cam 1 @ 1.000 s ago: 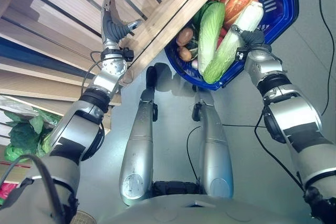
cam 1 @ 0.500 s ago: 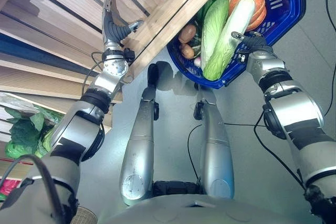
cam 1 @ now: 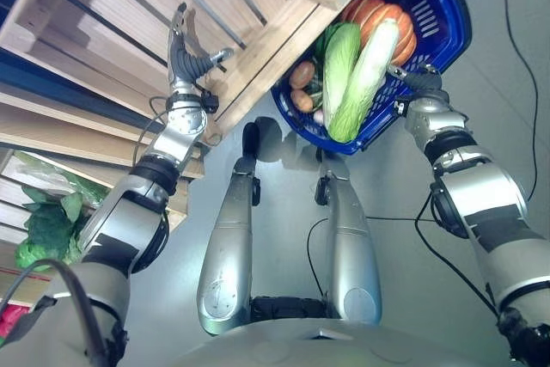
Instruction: Pick up fruits and vegetables into the basket
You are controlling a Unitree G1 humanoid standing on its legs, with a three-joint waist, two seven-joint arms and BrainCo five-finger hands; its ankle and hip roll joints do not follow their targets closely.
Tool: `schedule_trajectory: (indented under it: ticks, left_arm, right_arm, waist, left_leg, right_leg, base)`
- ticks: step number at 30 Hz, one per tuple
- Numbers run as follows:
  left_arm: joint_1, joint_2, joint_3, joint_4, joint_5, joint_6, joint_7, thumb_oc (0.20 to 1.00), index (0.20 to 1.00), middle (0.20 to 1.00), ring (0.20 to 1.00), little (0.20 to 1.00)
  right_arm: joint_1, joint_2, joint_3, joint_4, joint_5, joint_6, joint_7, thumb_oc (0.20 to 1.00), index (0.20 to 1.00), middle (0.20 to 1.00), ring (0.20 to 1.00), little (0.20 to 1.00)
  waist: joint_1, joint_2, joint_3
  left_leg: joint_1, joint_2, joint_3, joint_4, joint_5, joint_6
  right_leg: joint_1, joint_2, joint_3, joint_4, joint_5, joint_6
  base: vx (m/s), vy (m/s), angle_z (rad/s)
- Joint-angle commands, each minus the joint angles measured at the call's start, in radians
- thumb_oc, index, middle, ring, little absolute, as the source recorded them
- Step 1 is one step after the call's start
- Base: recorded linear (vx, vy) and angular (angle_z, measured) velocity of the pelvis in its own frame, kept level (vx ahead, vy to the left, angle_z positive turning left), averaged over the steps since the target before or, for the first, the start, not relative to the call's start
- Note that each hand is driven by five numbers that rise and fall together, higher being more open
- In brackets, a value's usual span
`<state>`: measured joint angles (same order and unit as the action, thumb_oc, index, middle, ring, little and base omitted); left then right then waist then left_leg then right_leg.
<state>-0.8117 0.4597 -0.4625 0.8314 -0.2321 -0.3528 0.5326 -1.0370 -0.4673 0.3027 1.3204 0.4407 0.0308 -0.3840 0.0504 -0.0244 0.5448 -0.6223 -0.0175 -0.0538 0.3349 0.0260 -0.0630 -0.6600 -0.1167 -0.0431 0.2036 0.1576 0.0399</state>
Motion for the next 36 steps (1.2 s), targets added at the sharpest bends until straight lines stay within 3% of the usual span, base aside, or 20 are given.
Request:
schedule_trajectory:
  ticks: [1,4,6,12,18,24,30,32,36]
  left_arm:
    - [0.072,0.04,0.074,-0.04,0.048,-0.029,-0.045,1.0,1.0,1.0,1.0,1.0]
    - [0.132,0.047,0.081,-0.039,0.048,-0.027,-0.059,1.0,1.0,1.0,1.0,1.0]
    - [0.22,0.054,0.096,-0.024,0.05,-0.029,-0.102,1.0,1.0,1.0,1.0,1.0]
    - [0.352,0.047,0.089,0.0,0.108,-0.014,-0.161,1.0,1.0,1.0,1.0,1.0]
    - [0.522,0.007,0.128,0.068,0.132,-0.004,-0.246,1.0,1.0,1.0,1.0,1.0]
    - [0.682,-0.047,0.179,0.171,0.173,-0.018,-0.364,1.0,1.0,1.0,1.0,1.0]
    - [0.736,-0.072,0.206,0.268,0.169,-0.011,-0.485,1.0,1.0,1.0,1.0,1.0]
    - [0.753,-0.091,0.208,0.334,0.141,0.009,-0.544,1.0,1.0,1.0,1.0,1.0]
    - [0.765,-0.126,0.229,0.413,0.108,0.044,-0.572,1.0,1.0,1.0,1.0,1.0]
  right_arm:
    - [0.073,-0.088,-0.029,-0.069,-0.057,-0.125,-0.044,1.0,1.0,1.0,1.0,1.0]
    - [0.144,-0.093,-0.039,-0.112,-0.077,-0.175,-0.05,1.0,1.0,1.0,1.0,1.0]
    - [0.254,-0.085,-0.056,-0.164,-0.107,-0.222,-0.058,1.0,1.0,1.0,1.0,1.0]
    - [0.438,-0.068,-0.077,-0.262,-0.135,-0.259,-0.056,1.0,1.0,1.0,1.0,1.0]
    - [0.662,-0.045,-0.124,-0.322,-0.204,-0.254,0.023,1.0,1.0,1.0,1.0,1.0]
    - [0.838,0.038,-0.169,-0.268,-0.226,-0.22,0.109,1.0,1.0,1.0,1.0,1.0]
    - [0.898,0.103,-0.179,-0.183,-0.232,-0.19,0.17,1.0,1.0,1.0,1.0,1.0]
    - [0.913,0.125,-0.182,-0.126,-0.223,-0.151,0.215,1.0,1.0,1.0,1.0,1.0]
    - [0.931,0.157,-0.182,-0.05,-0.242,-0.112,0.252,1.0,1.0,1.0,1.0,1.0]
  waist:
    - [-0.003,0.069,-0.025]
    - [-0.005,0.065,-0.036]
    - [-0.008,0.055,-0.091]
    - [-0.022,0.038,-0.185]
    - [-0.032,0.027,-0.306]
    - [-0.026,0.018,-0.418]
    - [-0.029,0.009,-0.452]
    - [-0.034,0.008,-0.461]
    - [-0.037,0.009,-0.472]
  left_leg:
    - [0.153,-0.016,0.014,-0.147,0.016,0.005]
    - [0.222,-0.011,0.014,-0.188,0.026,0.004]
    - [0.291,-0.004,0.018,-0.238,0.023,0.004]
    - [0.388,0.008,0.026,-0.3,0.022,0.004]
    - [0.514,0.015,0.044,-0.355,0.01,0.012]
    - [0.615,0.027,0.05,-0.386,-0.005,0.02]
    - [0.666,0.033,0.057,-0.397,-0.019,0.02]
    - [0.683,0.034,0.063,-0.393,-0.03,0.022]
    - [0.707,0.036,0.067,-0.397,-0.041,0.025]
  right_leg:
    - [0.153,0.026,-0.076,0.066,-0.133,0.056]
    - [0.228,0.016,-0.079,0.026,-0.125,0.06]
    - [0.304,0.008,-0.08,-0.02,-0.127,0.063]
    - [0.421,0.001,-0.083,-0.103,-0.114,0.066]
    - [0.549,0.0,-0.08,-0.177,-0.104,0.075]
    - [0.645,0.003,-0.088,-0.206,-0.111,0.08]
    - [0.695,0.006,-0.089,-0.222,-0.119,0.079]
    - [0.714,0.006,-0.085,-0.229,-0.122,0.078]
    - [0.737,0.006,-0.086,-0.238,-0.129,0.078]
  base:
    - [-0.01,0.038,-0.05]
    - [0.01,0.038,-0.03]
    - [0.08,0.051,-0.01]
    - [0.08,0.03,-0.05]
    - [0.14,0.031,-0.05]
    - [0.14,0.001,-0.07]
    - [0.06,0.0,0.03]
    - [0.09,0.024,0.02]
    - [0.06,0.016,-0.01]
